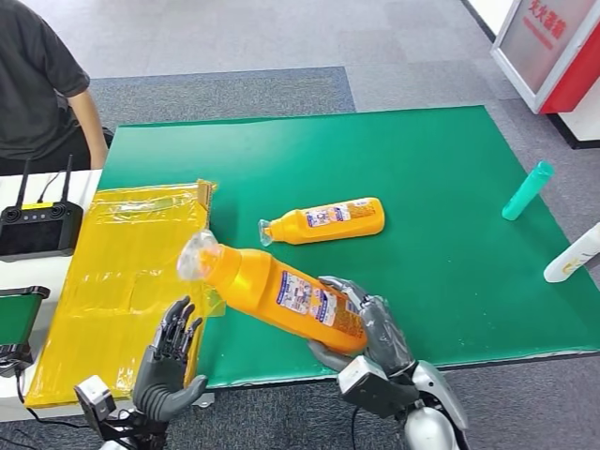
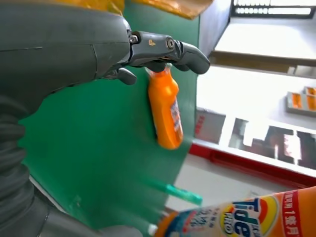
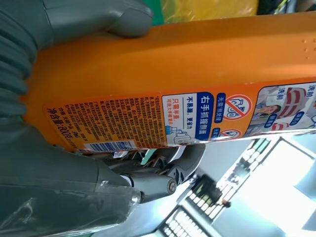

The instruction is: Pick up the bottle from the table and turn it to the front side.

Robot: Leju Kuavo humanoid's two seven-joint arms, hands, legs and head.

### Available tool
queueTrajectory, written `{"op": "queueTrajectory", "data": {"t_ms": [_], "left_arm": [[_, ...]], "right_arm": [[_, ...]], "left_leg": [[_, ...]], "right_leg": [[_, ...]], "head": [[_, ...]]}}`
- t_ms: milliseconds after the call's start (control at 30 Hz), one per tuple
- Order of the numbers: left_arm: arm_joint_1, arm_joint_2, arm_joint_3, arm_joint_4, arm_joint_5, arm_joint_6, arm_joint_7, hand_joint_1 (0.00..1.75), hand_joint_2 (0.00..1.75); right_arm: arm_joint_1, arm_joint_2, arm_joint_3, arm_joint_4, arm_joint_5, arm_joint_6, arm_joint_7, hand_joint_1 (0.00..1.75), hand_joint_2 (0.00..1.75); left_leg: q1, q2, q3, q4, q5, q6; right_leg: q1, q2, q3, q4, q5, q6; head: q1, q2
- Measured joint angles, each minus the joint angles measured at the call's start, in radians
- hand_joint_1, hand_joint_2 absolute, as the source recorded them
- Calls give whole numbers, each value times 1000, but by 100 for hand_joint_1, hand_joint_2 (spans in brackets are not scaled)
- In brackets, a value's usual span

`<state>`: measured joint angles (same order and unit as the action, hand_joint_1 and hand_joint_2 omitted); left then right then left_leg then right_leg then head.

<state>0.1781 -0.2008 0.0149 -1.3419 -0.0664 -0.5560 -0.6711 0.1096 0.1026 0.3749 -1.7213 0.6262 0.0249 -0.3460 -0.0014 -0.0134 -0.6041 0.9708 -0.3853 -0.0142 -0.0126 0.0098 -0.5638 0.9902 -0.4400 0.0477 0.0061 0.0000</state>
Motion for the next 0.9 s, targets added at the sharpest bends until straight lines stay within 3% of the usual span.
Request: {"op": "queueTrajectory", "data": {"t_ms": [100, 233, 367, 900], "left_arm": [[-25, 2, -14, 11, 78, -69, 16, 0, 175], [-44, 11, -56, 30, 227, -124, 100, 0, 175], [-45, 29, -108, 59, 279, -148, 84, 0, 175], [-78, 122, -289, 92, 359, -221, 79, 0, 175]], "right_arm": [[-4, 9, 25, 52, -34, 1, -65, 175, 175], [-4, 15, 58, 153, -104, -7, -116, 175, 175], [1, 16, 95, 251, -126, -51, -164, 175, 175], [-55, 15, 165, 444, -29, -129, -135, 175, 175]], "left_leg": [[0, 0, 0, 0, 0, 0], [0, 0, 0, 0, 0, 0], [0, 0, 0, 0, 0, 0], [0, 0, 0, 0, 0, -1]], "right_leg": [[0, 0, 0, 0, 0, 0], [0, 0, 0, 0, 0, 0], [0, 0, 0, 0, 0, 0], [0, 0, 0, 0, 0, 0]], "head": [[0, 0], [0, 0], [0, 0], [0, 0]]}}
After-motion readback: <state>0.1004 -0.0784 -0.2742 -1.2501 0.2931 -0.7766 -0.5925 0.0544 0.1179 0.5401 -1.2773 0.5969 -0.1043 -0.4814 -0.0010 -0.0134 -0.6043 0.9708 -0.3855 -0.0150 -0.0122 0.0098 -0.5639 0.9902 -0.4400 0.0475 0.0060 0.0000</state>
